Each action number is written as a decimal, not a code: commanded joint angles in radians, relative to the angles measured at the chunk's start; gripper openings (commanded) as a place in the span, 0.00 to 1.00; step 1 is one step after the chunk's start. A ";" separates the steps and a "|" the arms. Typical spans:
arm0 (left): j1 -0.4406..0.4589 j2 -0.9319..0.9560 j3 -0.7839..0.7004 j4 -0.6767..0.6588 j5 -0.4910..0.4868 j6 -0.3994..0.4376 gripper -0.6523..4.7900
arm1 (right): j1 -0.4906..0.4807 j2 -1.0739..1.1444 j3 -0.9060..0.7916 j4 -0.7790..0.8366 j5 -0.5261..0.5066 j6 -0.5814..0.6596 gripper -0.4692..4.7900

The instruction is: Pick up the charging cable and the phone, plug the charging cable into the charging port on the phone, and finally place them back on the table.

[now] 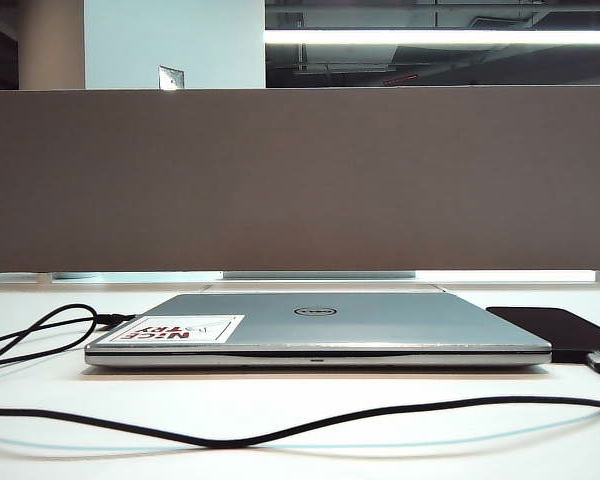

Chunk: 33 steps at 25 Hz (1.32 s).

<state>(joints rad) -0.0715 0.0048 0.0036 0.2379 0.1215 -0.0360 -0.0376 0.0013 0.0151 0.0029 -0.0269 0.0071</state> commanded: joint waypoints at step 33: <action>-0.002 0.000 0.006 -0.195 -0.002 -0.005 0.11 | -0.001 -0.002 0.006 0.024 0.002 -0.002 0.10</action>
<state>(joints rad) -0.0719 0.0048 0.0036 0.0288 0.1204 -0.0387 -0.0376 0.0013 0.0151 0.0029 -0.0269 0.0071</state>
